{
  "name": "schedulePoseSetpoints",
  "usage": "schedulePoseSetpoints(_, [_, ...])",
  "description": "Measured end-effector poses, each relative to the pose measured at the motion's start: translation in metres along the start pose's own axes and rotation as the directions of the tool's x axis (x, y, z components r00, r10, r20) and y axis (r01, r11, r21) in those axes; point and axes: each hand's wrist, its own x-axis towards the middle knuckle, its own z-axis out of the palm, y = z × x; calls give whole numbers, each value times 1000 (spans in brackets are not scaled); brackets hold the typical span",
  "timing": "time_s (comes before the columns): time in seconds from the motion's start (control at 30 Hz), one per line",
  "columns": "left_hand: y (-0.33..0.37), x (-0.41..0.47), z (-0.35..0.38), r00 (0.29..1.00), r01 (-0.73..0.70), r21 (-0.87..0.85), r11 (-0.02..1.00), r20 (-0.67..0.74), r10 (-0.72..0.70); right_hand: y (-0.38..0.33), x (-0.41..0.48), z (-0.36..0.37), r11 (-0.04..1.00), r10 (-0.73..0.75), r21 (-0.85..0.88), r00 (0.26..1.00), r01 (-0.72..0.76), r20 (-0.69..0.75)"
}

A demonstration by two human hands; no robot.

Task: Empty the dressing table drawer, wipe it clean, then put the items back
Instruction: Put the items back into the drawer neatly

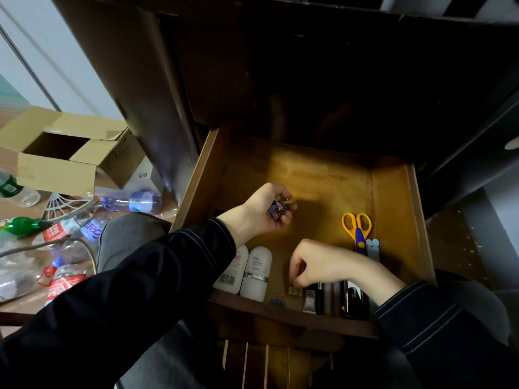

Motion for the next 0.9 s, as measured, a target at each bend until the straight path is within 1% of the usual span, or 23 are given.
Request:
schedulePoseSetpoints(0.23, [0, -1, 0, 1000, 6, 7, 1000, 21, -6, -9, -1, 9, 992, 30, -125, 992, -14, 125])
schedulePoseSetpoints(0.5, [-1, 0, 2, 999, 14, 10, 1000, 34, -14, -12, -2, 9, 975, 92, -210, 990, -69, 104])
schedulePoseSetpoints(0.73, [-4, 2, 3, 998, 26, 26, 999, 49, -27, -17, -3, 12, 969, 72, -245, 991, -43, 113])
schedulePoseSetpoints(0.9, [-5, 1, 5, 998, 38, 25, 999, 58, -40, -17, -1, 13, 965, 87, -254, 992, -60, 96])
